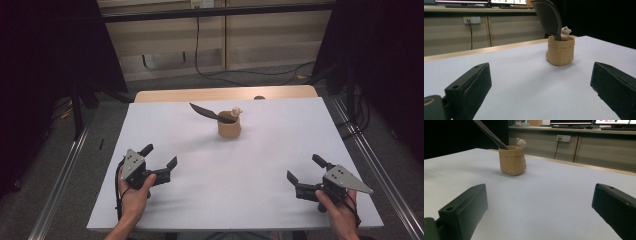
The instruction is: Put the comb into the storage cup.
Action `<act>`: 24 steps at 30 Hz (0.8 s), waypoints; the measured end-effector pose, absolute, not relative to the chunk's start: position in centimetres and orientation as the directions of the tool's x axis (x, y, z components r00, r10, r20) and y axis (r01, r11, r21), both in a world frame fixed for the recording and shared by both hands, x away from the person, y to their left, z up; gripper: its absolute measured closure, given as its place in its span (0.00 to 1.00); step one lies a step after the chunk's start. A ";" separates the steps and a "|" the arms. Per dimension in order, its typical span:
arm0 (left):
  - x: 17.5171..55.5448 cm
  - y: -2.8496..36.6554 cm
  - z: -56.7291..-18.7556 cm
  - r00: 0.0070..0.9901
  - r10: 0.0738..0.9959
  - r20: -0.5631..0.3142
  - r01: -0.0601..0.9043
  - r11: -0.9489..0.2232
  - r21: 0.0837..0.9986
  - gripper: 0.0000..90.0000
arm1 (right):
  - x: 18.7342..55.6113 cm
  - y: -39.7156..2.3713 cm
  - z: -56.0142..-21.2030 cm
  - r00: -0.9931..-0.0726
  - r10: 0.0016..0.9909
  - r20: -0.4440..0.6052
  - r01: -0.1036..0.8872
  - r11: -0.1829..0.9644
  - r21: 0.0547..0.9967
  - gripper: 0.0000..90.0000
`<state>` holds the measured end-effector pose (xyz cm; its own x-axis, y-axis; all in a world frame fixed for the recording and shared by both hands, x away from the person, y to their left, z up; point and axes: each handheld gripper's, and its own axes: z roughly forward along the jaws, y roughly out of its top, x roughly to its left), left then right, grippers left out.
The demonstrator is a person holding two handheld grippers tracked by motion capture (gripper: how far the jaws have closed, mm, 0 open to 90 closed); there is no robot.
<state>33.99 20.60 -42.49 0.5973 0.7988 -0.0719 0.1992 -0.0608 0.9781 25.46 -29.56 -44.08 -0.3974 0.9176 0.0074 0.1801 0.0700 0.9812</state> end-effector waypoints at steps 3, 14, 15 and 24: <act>33.6 21.0 -42.6 0.592 0.803 -0.065 0.195 -0.065 0.979 0.04 | 25.4 -29.5 -44.1 -0.400 0.917 0.006 0.176 0.070 0.982 0.00; 31.6 21.7 -42.7 0.599 0.801 -0.019 0.175 -0.107 0.979 0.04 | 25.3 -29.5 -44.1 -0.396 0.918 0.004 0.174 0.071 0.982 0.00; 31.4 21.7 -42.7 0.599 0.801 -0.023 0.175 -0.103 0.979 0.04 | 25.3 -29.5 -44.0 -0.395 0.919 0.003 0.176 0.072 0.982 0.00; 30.4 21.8 -42.7 0.577 0.816 -0.017 0.174 -0.102 0.979 0.04 | 25.1 -29.5 -44.0 -0.386 0.922 0.003 0.173 0.069 0.982 0.00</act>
<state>30.37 21.81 -42.65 0.5773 0.8164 -0.0174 0.1744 -0.1024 0.9793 25.12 -29.47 -44.03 -0.3863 0.9224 0.0028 0.1729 0.0694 0.9825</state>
